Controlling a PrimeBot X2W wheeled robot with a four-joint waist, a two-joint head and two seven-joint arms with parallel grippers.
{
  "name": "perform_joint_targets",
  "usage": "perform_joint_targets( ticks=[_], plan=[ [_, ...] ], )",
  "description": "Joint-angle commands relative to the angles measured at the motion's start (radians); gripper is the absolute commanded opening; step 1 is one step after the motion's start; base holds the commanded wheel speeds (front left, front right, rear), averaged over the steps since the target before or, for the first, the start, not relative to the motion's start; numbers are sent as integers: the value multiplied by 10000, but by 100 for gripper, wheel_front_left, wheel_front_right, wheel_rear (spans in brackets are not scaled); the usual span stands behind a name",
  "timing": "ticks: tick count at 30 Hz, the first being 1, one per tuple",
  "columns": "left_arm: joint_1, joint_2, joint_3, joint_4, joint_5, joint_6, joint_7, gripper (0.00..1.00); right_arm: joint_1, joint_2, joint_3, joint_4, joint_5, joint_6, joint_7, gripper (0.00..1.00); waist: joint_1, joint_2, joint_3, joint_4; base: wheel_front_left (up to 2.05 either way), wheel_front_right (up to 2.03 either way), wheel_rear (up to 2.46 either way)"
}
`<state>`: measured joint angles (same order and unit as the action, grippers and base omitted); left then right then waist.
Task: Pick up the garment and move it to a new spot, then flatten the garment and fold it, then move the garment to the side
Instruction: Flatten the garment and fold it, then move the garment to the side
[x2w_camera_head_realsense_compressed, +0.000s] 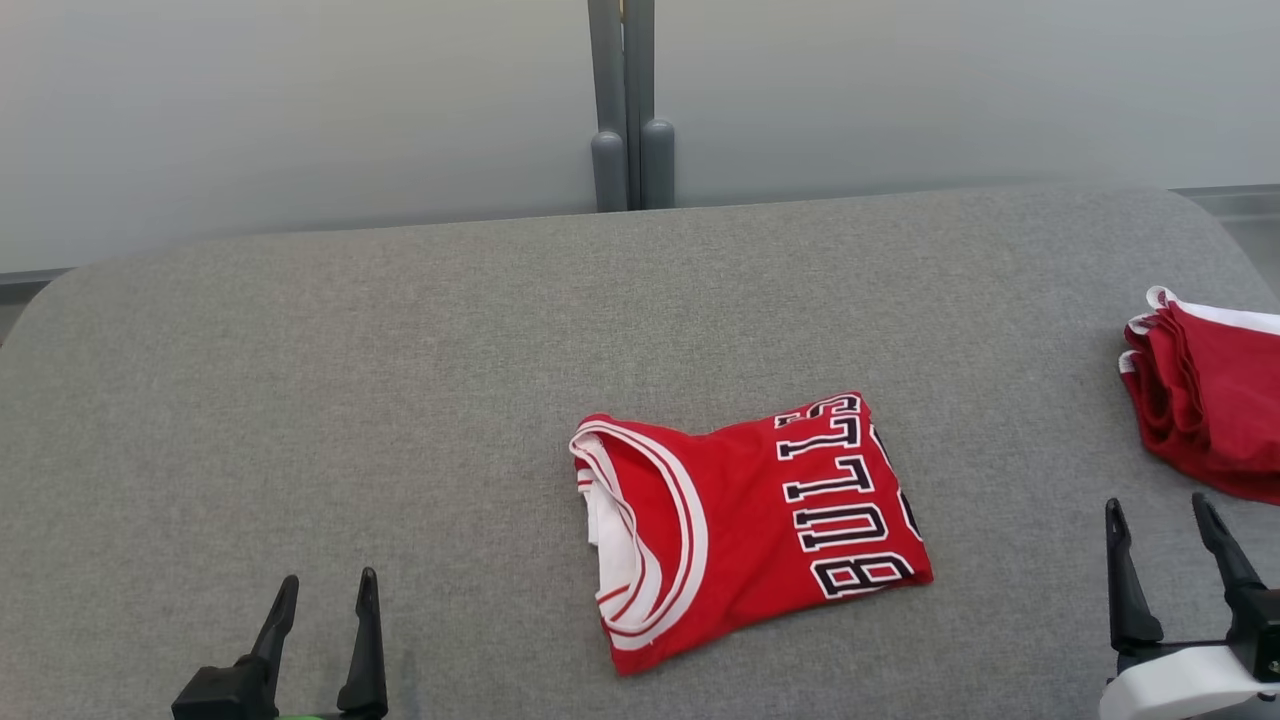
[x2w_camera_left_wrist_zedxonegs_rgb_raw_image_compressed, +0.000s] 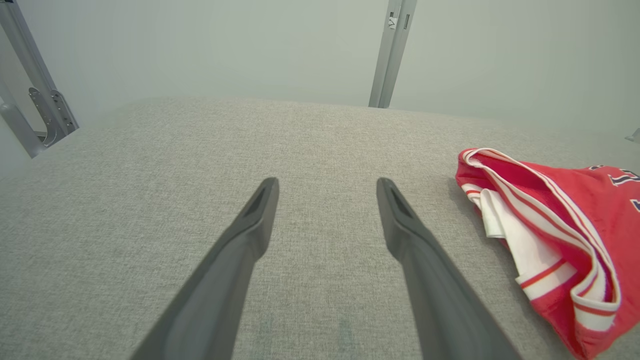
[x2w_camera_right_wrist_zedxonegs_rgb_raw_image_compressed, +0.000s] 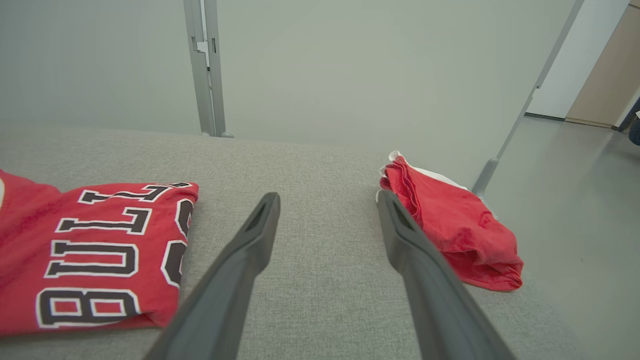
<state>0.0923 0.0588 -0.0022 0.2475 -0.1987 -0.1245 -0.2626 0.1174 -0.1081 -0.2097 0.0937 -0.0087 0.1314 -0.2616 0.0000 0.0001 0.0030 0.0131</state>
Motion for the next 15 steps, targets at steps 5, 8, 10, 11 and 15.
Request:
perform_joint_targets(
  ticks=[5, 8, 10, 11, 15],
  plan=[
    [155, 11, 171, 36, -14, -57, -25, 100, -91, -106, 332, 235, 82, -17, -39, 100, 0, -1, -76, 56, 0, 0, 0],
    [166, -5, 217, 27, -21, -64, -25, 100, -88, -117, 393, 270, 109, -17, -40, 100, 0, -1, -96, 88, 0, 0, 0],
    [159, -19, 282, -18, -49, -67, -25, 100, -94, -145, 447, 301, 117, -17, -39, 100, 0, -1, -94, 108, 0, 0, 0],
    [169, -25, 298, -27, -49, -68, -25, 100, -106, -159, 467, 324, 129, -17, -39, 100, 0, -1, -95, 115, 0, 0, 0],
    [208, -40, 368, -37, -50, -69, -25, 100, -180, -202, 567, 466, 231, -17, -39, 100, 0, -1, -90, 130, 0, 0, 0]
  ],
)
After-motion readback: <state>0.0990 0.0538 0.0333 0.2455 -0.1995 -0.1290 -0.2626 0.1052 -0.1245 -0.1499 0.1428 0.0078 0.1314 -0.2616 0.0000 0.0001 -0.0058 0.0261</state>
